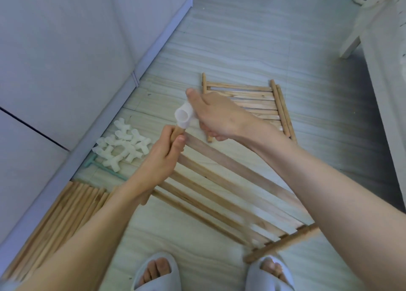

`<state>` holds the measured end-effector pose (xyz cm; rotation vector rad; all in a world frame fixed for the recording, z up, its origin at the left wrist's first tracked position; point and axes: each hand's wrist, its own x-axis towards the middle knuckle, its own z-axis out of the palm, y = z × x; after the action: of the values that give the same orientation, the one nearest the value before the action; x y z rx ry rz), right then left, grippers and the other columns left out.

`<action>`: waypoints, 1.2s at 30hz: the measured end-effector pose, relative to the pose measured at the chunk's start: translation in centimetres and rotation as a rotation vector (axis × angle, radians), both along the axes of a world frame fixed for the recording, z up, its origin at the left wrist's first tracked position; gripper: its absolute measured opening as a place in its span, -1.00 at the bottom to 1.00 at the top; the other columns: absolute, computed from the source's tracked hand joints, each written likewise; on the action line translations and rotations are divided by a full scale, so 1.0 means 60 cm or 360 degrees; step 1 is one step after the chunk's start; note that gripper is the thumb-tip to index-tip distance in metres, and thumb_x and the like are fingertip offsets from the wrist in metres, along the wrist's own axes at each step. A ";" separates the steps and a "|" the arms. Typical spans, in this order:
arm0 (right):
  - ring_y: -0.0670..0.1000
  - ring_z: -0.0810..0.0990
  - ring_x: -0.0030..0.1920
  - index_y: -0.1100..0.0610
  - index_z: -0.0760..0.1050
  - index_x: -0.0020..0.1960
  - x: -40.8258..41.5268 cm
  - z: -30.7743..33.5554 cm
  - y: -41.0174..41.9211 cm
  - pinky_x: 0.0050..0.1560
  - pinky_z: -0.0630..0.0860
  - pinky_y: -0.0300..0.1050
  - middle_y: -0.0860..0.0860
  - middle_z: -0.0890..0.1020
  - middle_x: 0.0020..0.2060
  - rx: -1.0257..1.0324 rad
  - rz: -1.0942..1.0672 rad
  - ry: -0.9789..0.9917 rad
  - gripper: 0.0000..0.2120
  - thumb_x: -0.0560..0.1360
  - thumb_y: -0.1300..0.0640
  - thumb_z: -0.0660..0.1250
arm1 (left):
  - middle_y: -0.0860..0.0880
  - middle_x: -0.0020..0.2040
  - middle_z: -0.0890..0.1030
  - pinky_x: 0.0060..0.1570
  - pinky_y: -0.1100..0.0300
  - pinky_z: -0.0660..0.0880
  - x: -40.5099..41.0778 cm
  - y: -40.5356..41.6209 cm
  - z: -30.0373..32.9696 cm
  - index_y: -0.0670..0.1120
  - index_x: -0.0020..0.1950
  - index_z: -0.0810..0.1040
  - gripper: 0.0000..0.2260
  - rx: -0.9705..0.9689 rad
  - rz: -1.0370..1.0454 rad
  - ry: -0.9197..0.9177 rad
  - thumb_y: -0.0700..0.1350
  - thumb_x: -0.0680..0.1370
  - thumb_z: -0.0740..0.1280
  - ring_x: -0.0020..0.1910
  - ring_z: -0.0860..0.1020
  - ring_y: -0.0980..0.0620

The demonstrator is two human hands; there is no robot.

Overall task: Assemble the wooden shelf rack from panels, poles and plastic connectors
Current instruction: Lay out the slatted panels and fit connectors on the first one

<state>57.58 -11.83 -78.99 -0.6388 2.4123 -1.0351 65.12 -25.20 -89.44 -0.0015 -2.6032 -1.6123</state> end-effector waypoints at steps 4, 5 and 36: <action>0.02 0.40 -0.37 0.02 0.36 -0.32 0.014 0.017 -0.007 -0.26 0.39 -0.13 0.04 0.44 -0.36 0.0167 0.0165 0.0054 -0.60 0.65 0.04 -0.03 | 0.09 -0.22 0.38 -0.15 0.31 0.35 0.013 -0.021 0.007 -0.08 -0.04 0.35 -0.85 0.0089 -0.0063 -0.0126 -0.07 0.63 0.06 -0.26 0.38 0.24; 0.01 0.46 -0.33 0.08 0.46 -0.23 0.018 0.016 -0.004 -0.27 0.44 -0.14 0.04 0.52 -0.30 0.0136 0.0197 -0.0014 -0.67 0.63 0.07 0.03 | 0.07 -0.22 0.36 -0.13 0.27 0.34 0.020 -0.030 0.007 -0.08 -0.04 0.36 -0.86 0.0119 -0.0056 -0.0176 -0.07 0.63 0.07 -0.25 0.35 0.20; 0.11 0.56 -0.11 -0.03 0.47 0.05 0.109 -0.044 0.069 -0.21 0.36 -0.09 -0.02 0.57 -0.23 0.0421 0.0481 0.0691 -0.80 0.57 -0.09 0.14 | -0.14 -0.08 0.58 -0.01 0.06 0.52 0.008 -0.013 0.103 -0.11 -0.06 0.59 -0.67 -0.0169 0.0778 -0.1038 0.02 0.52 0.09 -0.14 0.54 -0.12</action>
<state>64.10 -7.68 -81.64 -1.1826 2.6321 -0.4771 65.61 -26.01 -83.28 1.2364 -2.7648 -1.4498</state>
